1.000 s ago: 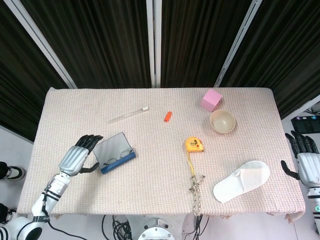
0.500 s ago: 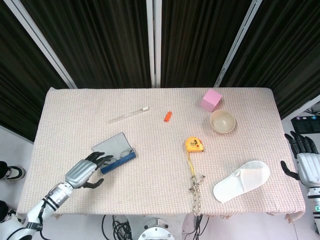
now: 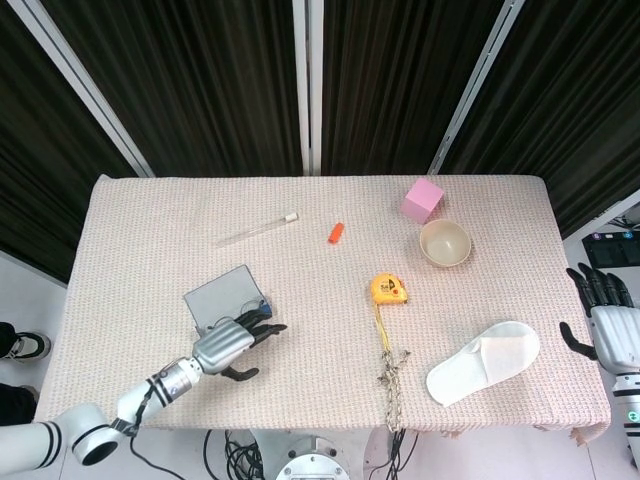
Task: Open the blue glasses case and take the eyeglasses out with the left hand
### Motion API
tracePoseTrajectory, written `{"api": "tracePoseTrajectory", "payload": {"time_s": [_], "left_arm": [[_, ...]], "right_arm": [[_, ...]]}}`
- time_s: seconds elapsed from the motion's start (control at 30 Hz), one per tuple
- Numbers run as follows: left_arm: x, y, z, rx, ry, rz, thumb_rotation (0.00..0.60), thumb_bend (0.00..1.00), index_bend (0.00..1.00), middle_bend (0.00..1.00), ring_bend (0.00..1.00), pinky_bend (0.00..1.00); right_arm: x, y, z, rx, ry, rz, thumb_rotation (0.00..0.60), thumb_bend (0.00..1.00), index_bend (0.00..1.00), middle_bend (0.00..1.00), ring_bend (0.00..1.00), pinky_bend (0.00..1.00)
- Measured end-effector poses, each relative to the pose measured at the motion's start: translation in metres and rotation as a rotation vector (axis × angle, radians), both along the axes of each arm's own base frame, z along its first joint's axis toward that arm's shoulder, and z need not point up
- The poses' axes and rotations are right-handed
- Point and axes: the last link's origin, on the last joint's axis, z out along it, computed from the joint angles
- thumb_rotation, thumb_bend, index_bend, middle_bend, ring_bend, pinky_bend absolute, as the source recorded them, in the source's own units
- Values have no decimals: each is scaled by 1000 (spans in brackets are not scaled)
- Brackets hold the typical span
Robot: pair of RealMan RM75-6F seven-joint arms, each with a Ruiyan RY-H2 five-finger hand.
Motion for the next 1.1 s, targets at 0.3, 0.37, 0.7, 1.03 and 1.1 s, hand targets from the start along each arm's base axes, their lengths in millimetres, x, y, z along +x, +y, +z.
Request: {"api": "tracePoseTrajectory", "payload": {"time_s": [0.3, 0.37, 0.7, 1.03, 1.1], "left_arm": [[5, 16, -9, 97, 92, -99, 600, 319, 0, 187, 0, 63], [4, 19, -10, 115, 114, -109, 600, 319, 0, 192, 0, 62], [-2, 35, -7, 165, 172, -57, 600, 318, 0, 208, 0, 62], [-6, 59, 10, 140, 155, 187, 600, 316, 14, 217, 0, 62], [-5, 64, 15, 141, 160, 218, 600, 316, 21, 222, 0, 62]], "right_arm": [[-4, 0, 0, -1, -5, -7, 600, 331, 0, 0, 0, 0], [-5, 0, 0, -1, -6, -8, 600, 331, 0, 0, 0, 0], [-7, 1, 0, -1, -7, -11, 600, 331, 0, 0, 0, 0], [-6, 0, -3, 5, -7, -10, 600, 331, 0, 0, 0, 0], [-6, 0, -3, 3, -7, -10, 600, 331, 0, 0, 0, 0]]}}
